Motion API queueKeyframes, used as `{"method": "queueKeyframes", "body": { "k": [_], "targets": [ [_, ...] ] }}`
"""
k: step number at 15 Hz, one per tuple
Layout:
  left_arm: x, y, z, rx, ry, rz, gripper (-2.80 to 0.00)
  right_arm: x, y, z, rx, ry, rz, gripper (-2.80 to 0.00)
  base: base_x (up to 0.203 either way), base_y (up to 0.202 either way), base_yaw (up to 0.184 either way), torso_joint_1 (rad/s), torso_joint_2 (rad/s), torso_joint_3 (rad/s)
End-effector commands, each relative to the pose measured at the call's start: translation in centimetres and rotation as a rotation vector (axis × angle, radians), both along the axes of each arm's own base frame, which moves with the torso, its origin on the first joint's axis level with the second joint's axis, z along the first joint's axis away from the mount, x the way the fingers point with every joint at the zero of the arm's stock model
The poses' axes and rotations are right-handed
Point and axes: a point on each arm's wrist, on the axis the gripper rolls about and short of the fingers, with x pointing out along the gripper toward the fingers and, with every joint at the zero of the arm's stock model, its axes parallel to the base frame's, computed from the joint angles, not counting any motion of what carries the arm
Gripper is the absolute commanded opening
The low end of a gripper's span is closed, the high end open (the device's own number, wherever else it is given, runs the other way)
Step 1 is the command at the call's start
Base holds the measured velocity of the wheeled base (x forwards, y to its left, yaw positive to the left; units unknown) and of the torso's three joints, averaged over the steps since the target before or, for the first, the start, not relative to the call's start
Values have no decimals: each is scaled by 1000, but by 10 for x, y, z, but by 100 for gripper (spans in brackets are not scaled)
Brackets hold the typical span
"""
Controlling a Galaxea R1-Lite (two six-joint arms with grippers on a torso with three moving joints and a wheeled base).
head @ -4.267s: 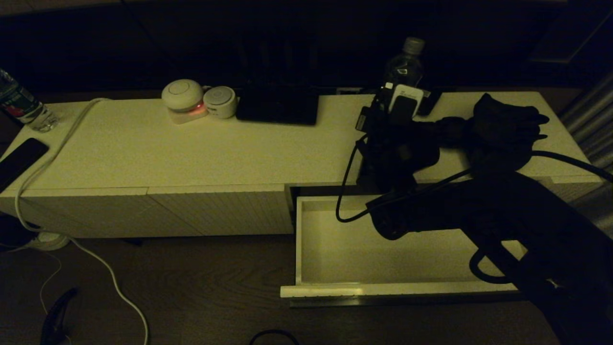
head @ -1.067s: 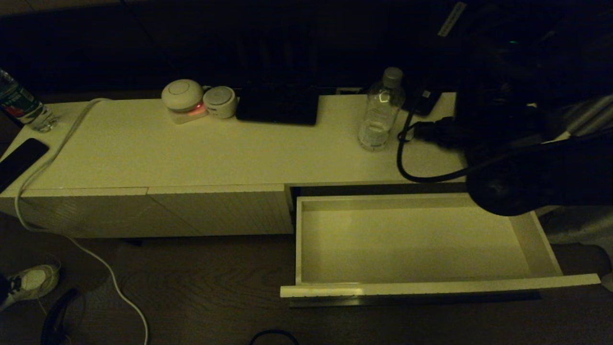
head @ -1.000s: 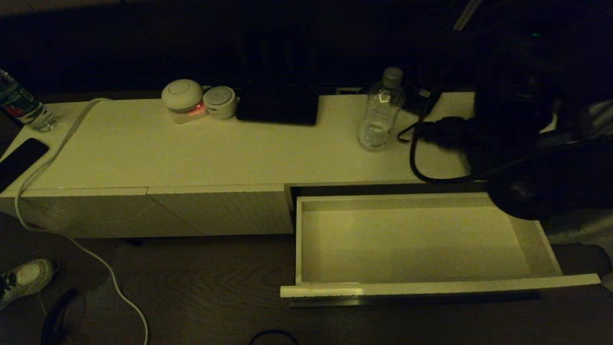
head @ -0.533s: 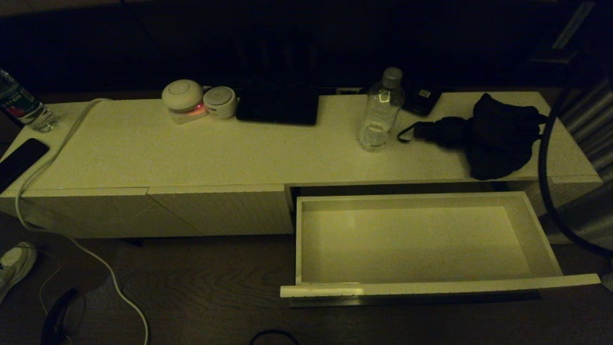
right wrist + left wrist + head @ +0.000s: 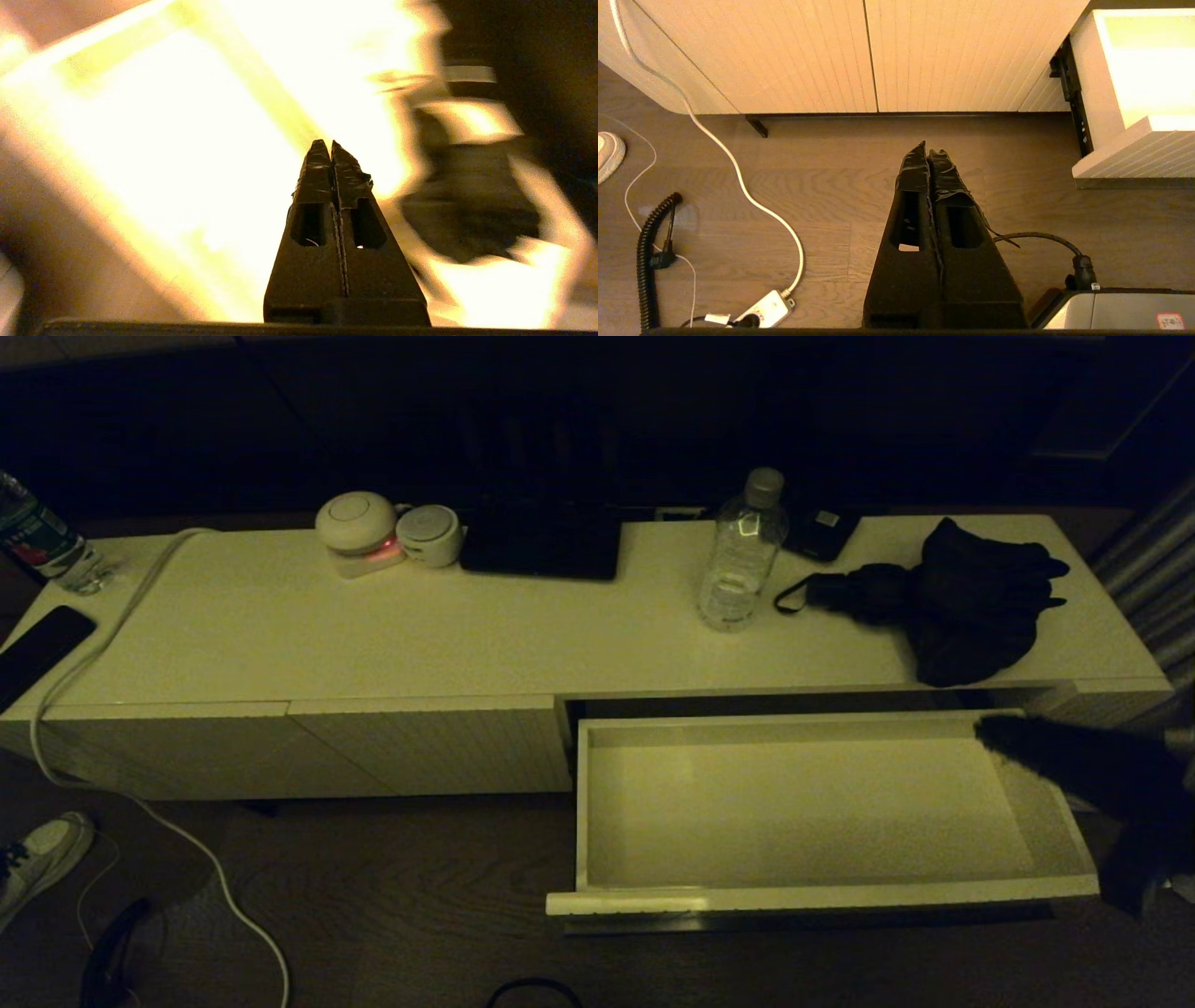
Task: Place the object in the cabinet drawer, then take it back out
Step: Close the drawer
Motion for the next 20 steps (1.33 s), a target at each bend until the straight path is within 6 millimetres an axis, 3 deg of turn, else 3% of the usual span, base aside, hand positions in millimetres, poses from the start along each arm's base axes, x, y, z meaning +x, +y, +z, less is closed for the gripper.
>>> {"method": "queueKeyframes", "body": {
  "k": [1,6,12,15,20],
  "targets": [
    [0,0,0,-1,0,0,-280,-30,-17,-24,-116,73,100,-280,0,0,0,0,0,0],
    [0,0,0,-1,0,0,-280,-23,-7,-76,-325,353,192,-280,0,0,0,0,0,0],
    [0,0,0,-1,0,0,-280,-2,9,-121,-419,652,299,-280,0,0,0,0,0,0],
    [0,0,0,-1,1,0,-280,9,7,-136,-440,747,255,-280,0,0,0,0,0,0],
    [0,0,0,-1,-1,0,-280,32,-1,-145,-421,813,151,-280,0,0,0,0,0,0]
  ]
}}
